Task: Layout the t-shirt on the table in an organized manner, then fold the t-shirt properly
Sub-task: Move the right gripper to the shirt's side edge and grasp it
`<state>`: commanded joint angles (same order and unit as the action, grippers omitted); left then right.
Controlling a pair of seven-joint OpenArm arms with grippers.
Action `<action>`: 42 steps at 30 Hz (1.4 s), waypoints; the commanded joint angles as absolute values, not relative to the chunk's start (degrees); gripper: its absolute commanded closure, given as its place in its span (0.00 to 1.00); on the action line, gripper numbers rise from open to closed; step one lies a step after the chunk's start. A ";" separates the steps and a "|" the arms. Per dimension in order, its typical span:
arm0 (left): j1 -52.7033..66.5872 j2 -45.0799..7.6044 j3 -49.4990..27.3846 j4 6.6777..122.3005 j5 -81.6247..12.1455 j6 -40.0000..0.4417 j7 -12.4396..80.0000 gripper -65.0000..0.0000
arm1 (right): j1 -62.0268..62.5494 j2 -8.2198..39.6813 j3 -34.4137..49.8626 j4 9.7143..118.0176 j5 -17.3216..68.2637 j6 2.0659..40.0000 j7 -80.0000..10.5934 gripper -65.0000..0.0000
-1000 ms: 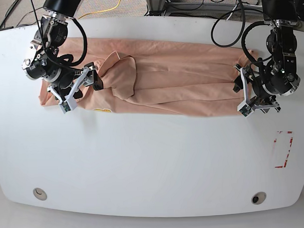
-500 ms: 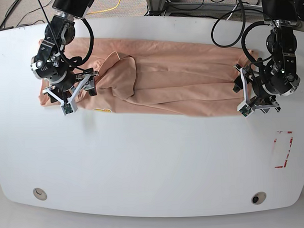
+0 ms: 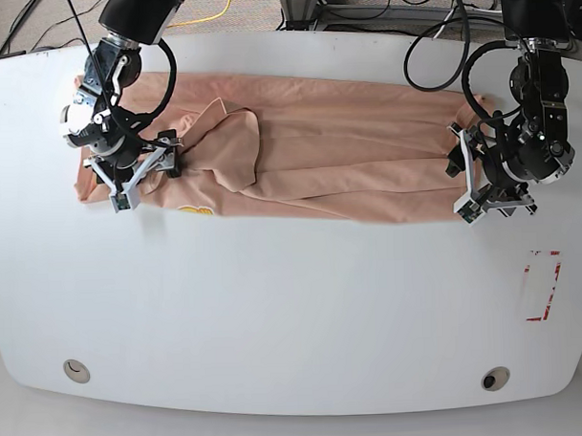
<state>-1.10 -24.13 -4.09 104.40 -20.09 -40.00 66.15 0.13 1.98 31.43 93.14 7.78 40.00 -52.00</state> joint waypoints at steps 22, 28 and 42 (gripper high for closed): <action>-1.19 -24.13 -4.09 104.40 -20.09 -40.00 66.15 0.47 | -3.30 1.98 33.27 101.05 7.69 40.00 -54.29 1.00; -1.19 -24.13 -4.00 104.40 -20.09 -40.00 66.15 0.47 | -5.58 1.98 37.23 107.03 7.96 40.00 -58.77 1.00; -1.36 -24.13 -3.91 102.55 -20.09 -40.00 66.15 0.47 | -11.91 1.98 40.40 110.29 7.87 40.00 -59.12 0.95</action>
<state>-1.36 -24.13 -3.91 102.55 -20.09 -40.00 66.15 -11.91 1.98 40.40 110.29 7.87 40.00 -59.12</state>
